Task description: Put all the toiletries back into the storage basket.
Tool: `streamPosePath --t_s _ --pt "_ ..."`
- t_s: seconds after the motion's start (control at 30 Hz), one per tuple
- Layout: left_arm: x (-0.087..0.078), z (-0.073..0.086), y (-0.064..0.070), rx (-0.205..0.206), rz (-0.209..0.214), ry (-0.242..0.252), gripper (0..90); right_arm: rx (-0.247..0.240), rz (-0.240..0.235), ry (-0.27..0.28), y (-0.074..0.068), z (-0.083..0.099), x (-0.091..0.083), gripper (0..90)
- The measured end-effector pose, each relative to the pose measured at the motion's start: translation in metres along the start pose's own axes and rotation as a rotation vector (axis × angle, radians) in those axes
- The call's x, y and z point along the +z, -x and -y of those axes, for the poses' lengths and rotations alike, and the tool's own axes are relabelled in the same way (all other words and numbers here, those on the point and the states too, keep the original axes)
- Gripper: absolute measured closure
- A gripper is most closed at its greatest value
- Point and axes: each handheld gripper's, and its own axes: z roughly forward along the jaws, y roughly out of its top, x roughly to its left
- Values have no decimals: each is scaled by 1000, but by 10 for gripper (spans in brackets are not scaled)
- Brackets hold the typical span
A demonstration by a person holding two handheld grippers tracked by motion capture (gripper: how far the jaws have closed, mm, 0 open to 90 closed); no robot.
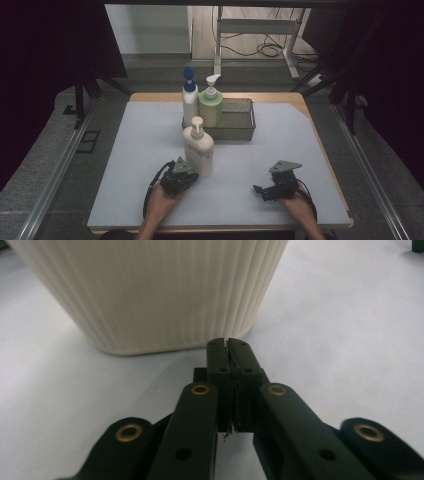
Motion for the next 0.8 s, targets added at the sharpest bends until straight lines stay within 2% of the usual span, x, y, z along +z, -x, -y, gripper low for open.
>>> streamPosePath --t_s 0.27,0.5,0.8 --pt "-9 7 2 3 -35 -6 745 -6 -6 -5 0 -2 -2 56" --pt "-16 14 6 2 -65 -10 607 -23 -16 26 -5 -9 -7 47" --pt "-27 24 6 -27 -115 -18 416 -52 -60 44 -13 -16 -7 44"
